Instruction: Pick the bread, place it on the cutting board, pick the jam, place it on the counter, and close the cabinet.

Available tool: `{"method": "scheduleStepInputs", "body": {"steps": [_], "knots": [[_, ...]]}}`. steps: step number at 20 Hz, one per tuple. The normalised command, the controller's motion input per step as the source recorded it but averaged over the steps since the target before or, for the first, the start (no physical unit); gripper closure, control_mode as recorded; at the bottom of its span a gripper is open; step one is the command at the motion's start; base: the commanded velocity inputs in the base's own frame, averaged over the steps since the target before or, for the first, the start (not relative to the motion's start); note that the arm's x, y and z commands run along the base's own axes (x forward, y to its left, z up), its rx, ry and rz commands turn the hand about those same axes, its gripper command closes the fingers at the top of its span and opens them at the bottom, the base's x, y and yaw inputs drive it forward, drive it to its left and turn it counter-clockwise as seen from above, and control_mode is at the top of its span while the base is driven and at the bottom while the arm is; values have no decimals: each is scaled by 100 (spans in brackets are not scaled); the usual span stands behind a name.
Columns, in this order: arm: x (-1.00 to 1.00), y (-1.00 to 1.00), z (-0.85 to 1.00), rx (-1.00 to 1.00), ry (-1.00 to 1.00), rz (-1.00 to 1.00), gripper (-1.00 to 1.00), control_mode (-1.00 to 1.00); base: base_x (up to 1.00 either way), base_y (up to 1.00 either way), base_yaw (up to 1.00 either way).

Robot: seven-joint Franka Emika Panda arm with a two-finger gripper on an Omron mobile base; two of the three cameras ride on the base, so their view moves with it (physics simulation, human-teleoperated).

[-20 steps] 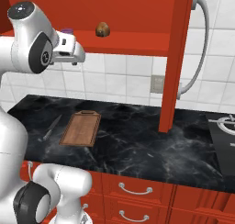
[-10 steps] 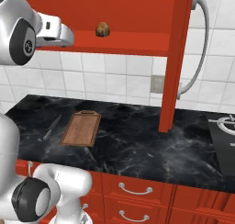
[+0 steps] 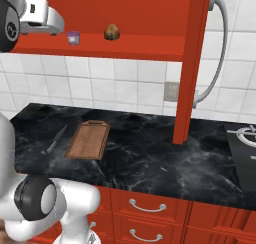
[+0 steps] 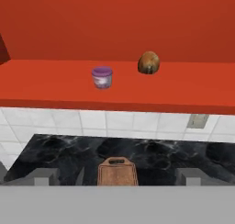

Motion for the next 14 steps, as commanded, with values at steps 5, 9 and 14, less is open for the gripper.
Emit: {"method": "scheduleStepInputs", "body": {"steps": [5, 9, 14], "knots": [[-16, 46, 16, 1, 0, 0, -100, -100, 0, 0, 0], [-30, 55, 0, 0, 0, 0, -100, -100, 0, 0, 0], [-14, 33, -1, 0, -1, 0, -100, -100, 0, 0, 0]]}}
